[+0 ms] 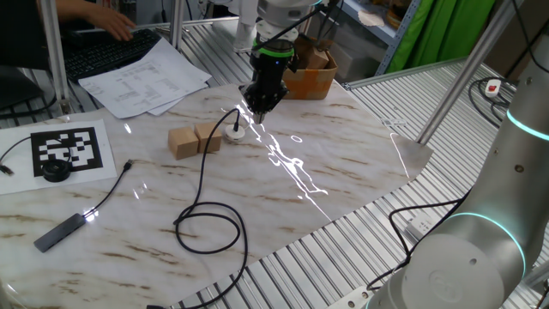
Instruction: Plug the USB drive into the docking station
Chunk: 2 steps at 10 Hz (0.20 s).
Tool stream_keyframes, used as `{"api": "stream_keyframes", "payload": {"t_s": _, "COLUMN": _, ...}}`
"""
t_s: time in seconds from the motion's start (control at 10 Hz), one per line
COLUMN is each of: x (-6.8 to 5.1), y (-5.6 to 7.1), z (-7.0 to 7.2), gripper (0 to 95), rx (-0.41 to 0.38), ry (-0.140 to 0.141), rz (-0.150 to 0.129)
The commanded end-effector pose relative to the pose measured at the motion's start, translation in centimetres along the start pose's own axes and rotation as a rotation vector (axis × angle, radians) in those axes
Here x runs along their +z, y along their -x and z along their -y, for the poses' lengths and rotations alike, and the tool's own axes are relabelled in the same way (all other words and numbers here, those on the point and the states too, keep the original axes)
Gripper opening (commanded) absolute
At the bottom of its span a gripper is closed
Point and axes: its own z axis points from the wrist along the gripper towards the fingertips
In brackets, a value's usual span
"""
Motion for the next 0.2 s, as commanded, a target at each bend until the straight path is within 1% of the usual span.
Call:
{"api": "stream_keyframes", "payload": {"t_s": 0.1, "x": -0.04, "y": -0.04, "z": 0.02, "gripper": 0.0, "rx": 0.005, "ry": -0.002, "rz": 0.0}}
{"api": "stream_keyframes", "payload": {"t_s": 0.2, "x": -0.04, "y": -0.04, "z": 0.02, "gripper": 0.0, "rx": 0.008, "ry": -0.003, "rz": -0.001}}
